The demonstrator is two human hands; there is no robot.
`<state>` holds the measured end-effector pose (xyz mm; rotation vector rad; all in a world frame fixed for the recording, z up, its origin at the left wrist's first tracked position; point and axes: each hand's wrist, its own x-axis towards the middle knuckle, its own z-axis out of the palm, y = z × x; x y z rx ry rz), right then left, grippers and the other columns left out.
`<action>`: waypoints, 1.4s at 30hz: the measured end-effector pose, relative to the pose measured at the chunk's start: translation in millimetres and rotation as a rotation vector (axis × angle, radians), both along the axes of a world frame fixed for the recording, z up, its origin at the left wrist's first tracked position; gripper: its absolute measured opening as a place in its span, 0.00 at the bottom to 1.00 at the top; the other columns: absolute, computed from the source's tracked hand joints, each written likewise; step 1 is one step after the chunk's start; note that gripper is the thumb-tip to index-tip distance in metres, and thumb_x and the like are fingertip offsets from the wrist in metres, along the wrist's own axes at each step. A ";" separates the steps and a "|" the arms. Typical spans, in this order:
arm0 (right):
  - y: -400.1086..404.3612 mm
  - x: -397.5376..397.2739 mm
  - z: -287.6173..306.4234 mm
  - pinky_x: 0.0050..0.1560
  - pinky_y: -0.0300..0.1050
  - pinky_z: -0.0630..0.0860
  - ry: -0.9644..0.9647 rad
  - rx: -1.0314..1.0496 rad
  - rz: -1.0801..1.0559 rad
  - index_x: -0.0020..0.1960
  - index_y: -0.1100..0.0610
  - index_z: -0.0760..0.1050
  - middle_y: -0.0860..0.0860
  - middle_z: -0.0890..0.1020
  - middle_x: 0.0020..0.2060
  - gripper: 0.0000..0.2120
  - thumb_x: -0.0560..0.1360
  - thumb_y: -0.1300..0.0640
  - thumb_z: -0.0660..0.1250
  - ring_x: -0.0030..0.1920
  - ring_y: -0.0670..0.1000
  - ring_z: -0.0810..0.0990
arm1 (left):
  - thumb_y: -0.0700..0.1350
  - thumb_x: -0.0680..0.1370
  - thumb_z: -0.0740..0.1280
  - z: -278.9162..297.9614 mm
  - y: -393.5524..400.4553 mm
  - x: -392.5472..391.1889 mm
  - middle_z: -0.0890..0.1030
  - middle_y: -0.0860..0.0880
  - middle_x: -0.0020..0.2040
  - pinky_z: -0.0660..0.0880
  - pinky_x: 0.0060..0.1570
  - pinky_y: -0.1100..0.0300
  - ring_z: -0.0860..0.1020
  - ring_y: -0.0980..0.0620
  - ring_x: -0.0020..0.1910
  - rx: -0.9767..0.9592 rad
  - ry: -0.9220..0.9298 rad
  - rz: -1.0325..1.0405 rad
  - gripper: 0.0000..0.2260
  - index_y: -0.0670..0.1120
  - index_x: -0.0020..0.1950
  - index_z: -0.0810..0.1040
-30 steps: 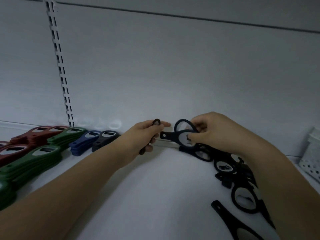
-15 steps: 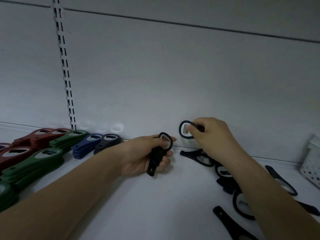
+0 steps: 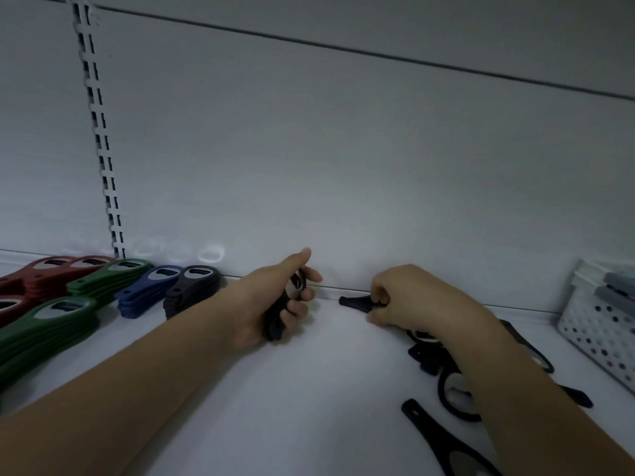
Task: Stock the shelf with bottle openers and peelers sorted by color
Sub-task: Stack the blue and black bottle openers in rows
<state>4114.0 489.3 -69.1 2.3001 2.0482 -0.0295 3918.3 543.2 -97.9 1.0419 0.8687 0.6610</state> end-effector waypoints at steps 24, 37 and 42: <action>5.8 -6.4 -2.0 0.48 0.31 0.77 0.606 0.195 0.271 0.47 0.50 0.83 0.44 0.85 0.43 0.05 0.72 0.57 0.76 0.44 0.40 0.82 | 0.44 0.77 0.69 3.9 -11.3 -3.2 0.84 0.39 0.44 0.81 0.33 0.62 0.84 0.49 0.37 -0.055 -0.068 -0.207 0.18 0.34 0.62 0.77; 0.2 17.2 3.4 0.26 0.39 0.62 -0.018 0.113 -0.406 0.35 0.56 0.66 0.50 0.74 0.38 0.19 0.72 0.52 0.75 0.30 0.47 0.68 | 0.31 0.72 0.62 6.5 -9.6 -3.7 0.79 0.30 0.59 0.81 0.46 0.47 0.81 0.31 0.53 -0.238 -0.284 -0.203 0.20 0.34 0.64 0.76; 0.8 2.5 -11.1 0.28 0.40 0.57 -0.205 0.286 -0.343 0.34 0.54 0.64 0.48 0.67 0.30 0.21 0.76 0.46 0.70 0.28 0.47 0.65 | 0.29 0.75 0.59 6.0 -7.6 -7.8 0.80 0.33 0.59 0.82 0.39 0.53 0.81 0.33 0.55 -0.242 -0.302 -0.287 0.21 0.39 0.67 0.74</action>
